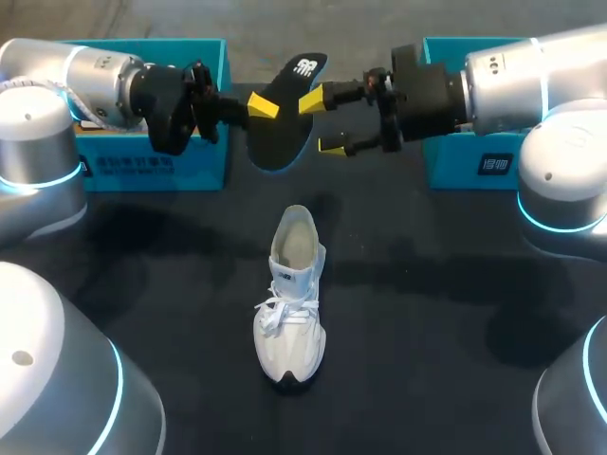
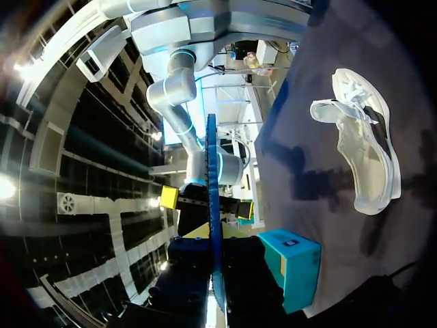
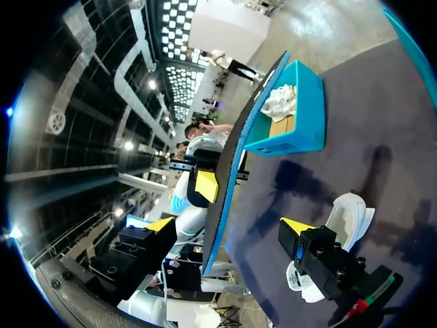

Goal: Take the shoe out of the shoebox, open the shoe tongue, remove and reinsert the insole, then place the shoe into the shoebox

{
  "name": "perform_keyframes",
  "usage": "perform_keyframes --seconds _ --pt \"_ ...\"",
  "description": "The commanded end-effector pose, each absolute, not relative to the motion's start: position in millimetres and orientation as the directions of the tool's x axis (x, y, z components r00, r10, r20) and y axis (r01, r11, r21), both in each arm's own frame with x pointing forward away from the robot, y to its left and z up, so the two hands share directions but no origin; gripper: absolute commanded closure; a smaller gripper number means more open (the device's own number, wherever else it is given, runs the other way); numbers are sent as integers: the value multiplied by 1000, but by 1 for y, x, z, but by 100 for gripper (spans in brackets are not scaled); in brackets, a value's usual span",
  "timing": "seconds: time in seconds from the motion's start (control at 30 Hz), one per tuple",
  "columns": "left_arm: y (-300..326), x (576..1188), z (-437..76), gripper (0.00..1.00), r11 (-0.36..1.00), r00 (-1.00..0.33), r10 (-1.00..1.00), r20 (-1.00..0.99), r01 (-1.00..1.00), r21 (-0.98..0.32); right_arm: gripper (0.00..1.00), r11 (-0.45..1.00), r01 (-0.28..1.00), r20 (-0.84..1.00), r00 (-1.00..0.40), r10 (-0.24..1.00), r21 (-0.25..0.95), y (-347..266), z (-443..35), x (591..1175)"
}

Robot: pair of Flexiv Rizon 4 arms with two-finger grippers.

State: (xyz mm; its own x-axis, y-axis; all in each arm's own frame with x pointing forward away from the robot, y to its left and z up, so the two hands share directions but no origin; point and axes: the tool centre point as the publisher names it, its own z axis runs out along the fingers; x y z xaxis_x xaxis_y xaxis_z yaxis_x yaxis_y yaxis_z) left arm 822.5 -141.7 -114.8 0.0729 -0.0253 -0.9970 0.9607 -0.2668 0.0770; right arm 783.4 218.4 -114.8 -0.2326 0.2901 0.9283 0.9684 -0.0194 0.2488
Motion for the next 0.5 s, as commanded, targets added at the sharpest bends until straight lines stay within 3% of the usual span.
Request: perform_keyframes --seconds 0.03,0.1,0.27,0.3,0.4,0.5 --pt "-143 822 -115 100 -264 75 -26 -997 961 79 0 -24 967 929 -235 286 252 229 -116 787" --pt "-143 822 -115 100 -264 75 -26 -997 961 79 0 -25 967 929 -237 286 254 231 -115 788" --pt "-143 822 -115 100 -264 75 -26 -997 961 79 11 -25 964 927 -247 281 264 238 -111 791" --pt "-143 822 -115 100 -264 75 -26 -997 961 79 16 -24 964 927 -246 281 263 239 -110 791" --pt "-143 822 -115 100 -264 75 -26 -997 961 79 46 -20 964 927 -248 281 264 243 -109 793" --pt "-143 822 -115 100 -264 75 -26 -997 961 79 42 -17 964 927 -250 281 265 246 -109 793"
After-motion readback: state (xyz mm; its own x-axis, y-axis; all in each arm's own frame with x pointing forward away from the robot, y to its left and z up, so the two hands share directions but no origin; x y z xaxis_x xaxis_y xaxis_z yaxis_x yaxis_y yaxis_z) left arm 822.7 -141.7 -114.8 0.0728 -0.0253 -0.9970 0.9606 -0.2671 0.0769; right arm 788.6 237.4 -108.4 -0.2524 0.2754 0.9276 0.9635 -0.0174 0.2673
